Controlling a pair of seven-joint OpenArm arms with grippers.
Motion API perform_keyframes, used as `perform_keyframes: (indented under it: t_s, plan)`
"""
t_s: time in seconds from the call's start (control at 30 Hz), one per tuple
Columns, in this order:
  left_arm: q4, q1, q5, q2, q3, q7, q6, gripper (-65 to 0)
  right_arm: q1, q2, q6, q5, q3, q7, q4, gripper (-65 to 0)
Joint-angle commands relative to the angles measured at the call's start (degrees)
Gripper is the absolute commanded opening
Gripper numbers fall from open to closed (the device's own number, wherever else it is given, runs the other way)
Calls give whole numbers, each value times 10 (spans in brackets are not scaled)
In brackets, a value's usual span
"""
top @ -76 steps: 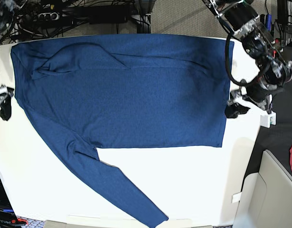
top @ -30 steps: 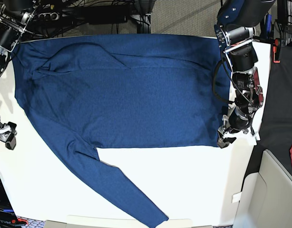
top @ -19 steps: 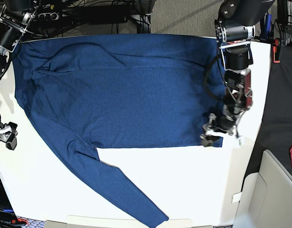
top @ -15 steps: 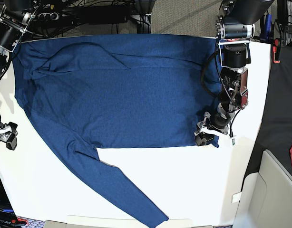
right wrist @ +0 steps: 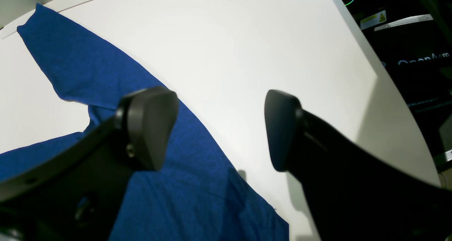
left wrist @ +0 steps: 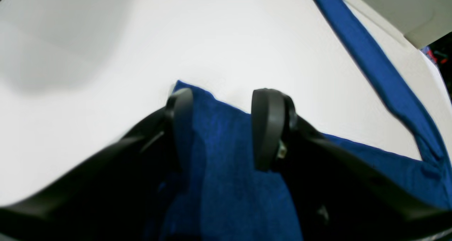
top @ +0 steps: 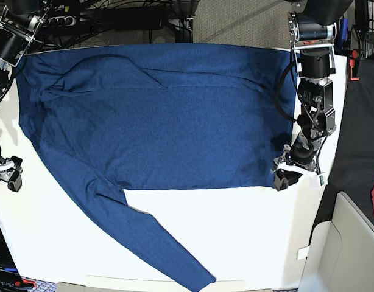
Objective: Fold the T-shirt properly
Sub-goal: 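Release the shoulders and move both grippers to the shirt's hem corners, then grasp the hem corners with both grippers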
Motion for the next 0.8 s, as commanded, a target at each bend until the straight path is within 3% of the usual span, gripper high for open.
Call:
perform_keyframes:
  t_s: [0.0, 0.3, 0.67, 0.77]
  plan:
    - [-5, -13, -5, -9, 3, -18, -3, -399, 14, 14, 3, 7, 3, 13, 10, -227]
    - [-100, -40, -4, -9, 10, -78, -3, -399, 15, 14, 3, 8, 3, 12, 10, -227]
    - [-119, -49, -4, -8, 122, -85, -3, -403, 15, 14, 3, 8, 4, 12, 10, -227]
    - [-120, -49, -4, -8, 136, -86, -3, -447, 15, 14, 3, 9, 5, 12, 10, -227]
